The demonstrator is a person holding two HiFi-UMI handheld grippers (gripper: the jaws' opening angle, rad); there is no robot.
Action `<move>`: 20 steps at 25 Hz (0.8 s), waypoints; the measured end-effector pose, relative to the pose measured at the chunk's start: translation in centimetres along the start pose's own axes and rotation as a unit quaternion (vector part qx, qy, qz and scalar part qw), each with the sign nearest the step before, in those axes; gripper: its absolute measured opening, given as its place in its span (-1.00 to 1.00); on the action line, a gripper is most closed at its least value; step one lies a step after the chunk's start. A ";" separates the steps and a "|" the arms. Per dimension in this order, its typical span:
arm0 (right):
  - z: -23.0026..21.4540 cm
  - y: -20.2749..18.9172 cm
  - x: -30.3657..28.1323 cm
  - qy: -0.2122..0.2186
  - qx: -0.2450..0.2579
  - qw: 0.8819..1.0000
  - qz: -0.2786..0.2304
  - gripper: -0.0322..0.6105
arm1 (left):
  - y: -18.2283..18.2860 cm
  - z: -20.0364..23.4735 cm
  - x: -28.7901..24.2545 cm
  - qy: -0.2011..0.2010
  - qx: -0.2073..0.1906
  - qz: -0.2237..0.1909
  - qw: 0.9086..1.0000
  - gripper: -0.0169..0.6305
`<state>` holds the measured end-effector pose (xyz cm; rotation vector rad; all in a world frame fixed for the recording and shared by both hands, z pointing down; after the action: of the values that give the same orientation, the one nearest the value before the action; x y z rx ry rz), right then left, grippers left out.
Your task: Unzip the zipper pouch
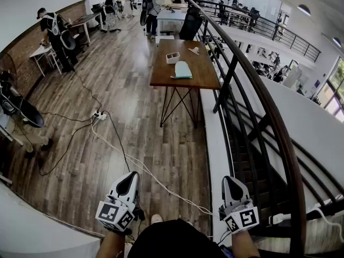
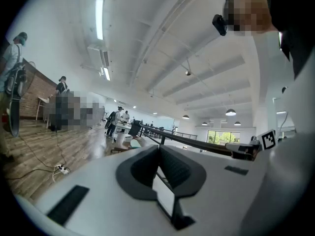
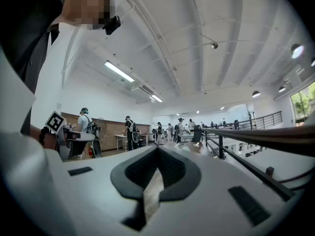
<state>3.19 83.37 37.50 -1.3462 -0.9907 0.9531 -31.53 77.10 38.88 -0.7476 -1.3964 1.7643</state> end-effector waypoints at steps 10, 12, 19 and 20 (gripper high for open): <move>1.3 -0.6 -2.8 0.008 0.003 1.000 0.000 -0.92 | 0.2 3.0 0.4 0.010 -0.002 -0.003 1.000 -0.90; 1.6 -0.6 -3.2 0.007 0.001 1.000 -0.002 -0.92 | 0.7 3.6 0.5 0.010 -0.003 -0.009 1.000 -0.90; 3.7 -0.4 -4.9 0.012 -0.011 1.000 -0.023 -0.91 | 1.7 5.2 0.6 -0.003 -0.002 -0.021 1.000 -0.90; 4.2 -0.4 -5.2 0.013 -0.010 1.000 -0.025 -0.91 | 1.8 5.4 0.6 -0.005 -0.003 -0.022 1.000 -0.90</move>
<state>-2.40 79.74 37.75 -1.3415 -1.0120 0.8878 -36.60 74.51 38.37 -0.7074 -1.4137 1.7332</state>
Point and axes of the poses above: the fingertips, and each gripper's own axes: x backward along the fingers, z to its left, y out of its top, the point moved 6 cm from there along x, backward along the fingers, and after that the axes turned 2 degrees about -z, right-handed, at the moved point
